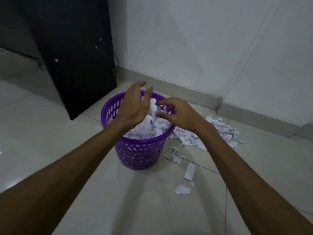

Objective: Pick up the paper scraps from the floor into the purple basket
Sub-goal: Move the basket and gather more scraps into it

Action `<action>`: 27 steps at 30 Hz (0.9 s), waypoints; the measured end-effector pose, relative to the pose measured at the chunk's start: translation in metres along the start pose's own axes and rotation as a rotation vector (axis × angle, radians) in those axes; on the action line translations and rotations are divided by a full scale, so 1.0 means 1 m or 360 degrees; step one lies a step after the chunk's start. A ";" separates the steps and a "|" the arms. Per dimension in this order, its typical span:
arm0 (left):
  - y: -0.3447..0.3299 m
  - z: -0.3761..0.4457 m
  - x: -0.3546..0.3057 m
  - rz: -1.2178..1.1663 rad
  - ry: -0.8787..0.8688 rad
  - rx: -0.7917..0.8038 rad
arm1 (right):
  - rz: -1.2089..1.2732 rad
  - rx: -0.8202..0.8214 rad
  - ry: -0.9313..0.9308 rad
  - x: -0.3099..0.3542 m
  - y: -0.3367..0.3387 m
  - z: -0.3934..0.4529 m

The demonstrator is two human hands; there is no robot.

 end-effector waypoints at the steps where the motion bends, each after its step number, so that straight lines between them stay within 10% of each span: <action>1: -0.014 0.001 -0.009 -0.0060 -0.0018 0.0048 | -0.0004 -0.0025 -0.0019 -0.013 0.005 -0.005; 17: -0.257 0.007 0.030 -0.0160 0.0334 0.0593 | -0.0082 0.0342 -0.0874 -0.272 -0.006 -0.078; 27: -0.272 -0.006 0.139 -0.0064 0.0914 0.0502 | 0.0523 0.0127 -0.1179 -0.277 -0.113 -0.033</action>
Point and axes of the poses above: each hand's wrist, its own z-axis towards the middle knuckle, its own y-axis out of the back of the hand, x = y × z, the point moved 3 cm from there along z, towards the middle knuckle, and after that the axes turned 13 degrees about -z, right-handed, at the moved point
